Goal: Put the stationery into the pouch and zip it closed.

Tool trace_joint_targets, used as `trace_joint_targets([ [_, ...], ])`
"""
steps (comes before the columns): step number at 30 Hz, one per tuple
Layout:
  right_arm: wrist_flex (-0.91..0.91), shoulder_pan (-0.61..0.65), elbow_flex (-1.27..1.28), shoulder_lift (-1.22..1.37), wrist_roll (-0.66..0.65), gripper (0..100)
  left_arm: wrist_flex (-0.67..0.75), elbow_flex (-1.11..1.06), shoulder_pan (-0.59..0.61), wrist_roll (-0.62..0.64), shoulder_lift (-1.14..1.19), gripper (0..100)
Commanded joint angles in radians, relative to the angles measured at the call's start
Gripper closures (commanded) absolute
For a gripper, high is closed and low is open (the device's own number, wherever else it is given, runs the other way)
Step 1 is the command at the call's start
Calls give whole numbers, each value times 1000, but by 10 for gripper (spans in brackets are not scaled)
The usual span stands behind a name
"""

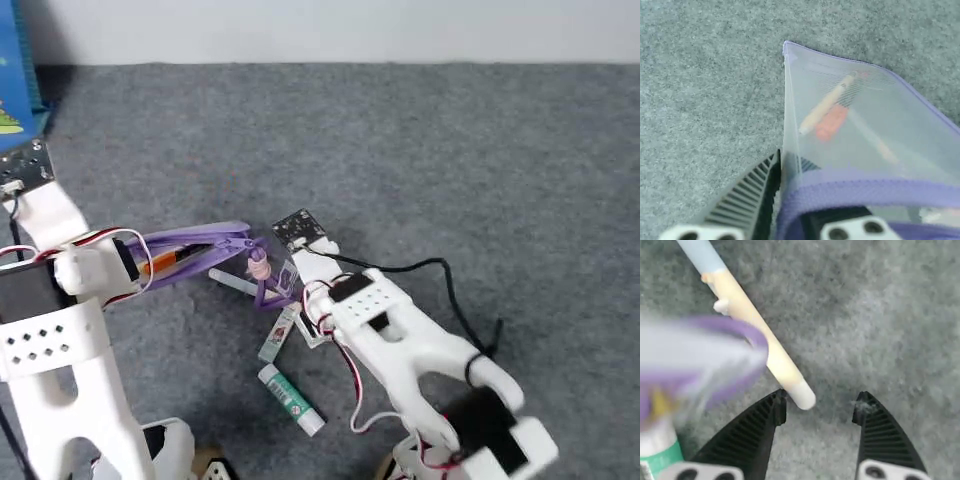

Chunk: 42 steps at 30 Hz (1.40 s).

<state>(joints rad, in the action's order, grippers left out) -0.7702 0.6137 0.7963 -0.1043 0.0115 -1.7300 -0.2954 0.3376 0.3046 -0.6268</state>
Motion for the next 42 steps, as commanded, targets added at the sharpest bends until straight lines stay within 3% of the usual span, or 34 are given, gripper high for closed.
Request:
trace_joint_targets([
  [1,16,28,-86,35,-12,783,-8,15,3,8,6,988],
  [7,16,50,-130,105,-12,800,-8,13,3,8,8,988],
  [12,16,45,-147,145,-12,998,-8,13,3,8,8,988],
  [18,5,8,-140,124,-29,989,-8,13,3,8,8,988],
  [31,-280,-277,-37,-119,-331,991,-8,13,2,8,8,988],
  [38,-318,-449,126,-335,-574,990,-8,13,2,8,11,988],
  [42,-332,-499,196,-486,-615,983,-8,13,2,8,8,988],
])
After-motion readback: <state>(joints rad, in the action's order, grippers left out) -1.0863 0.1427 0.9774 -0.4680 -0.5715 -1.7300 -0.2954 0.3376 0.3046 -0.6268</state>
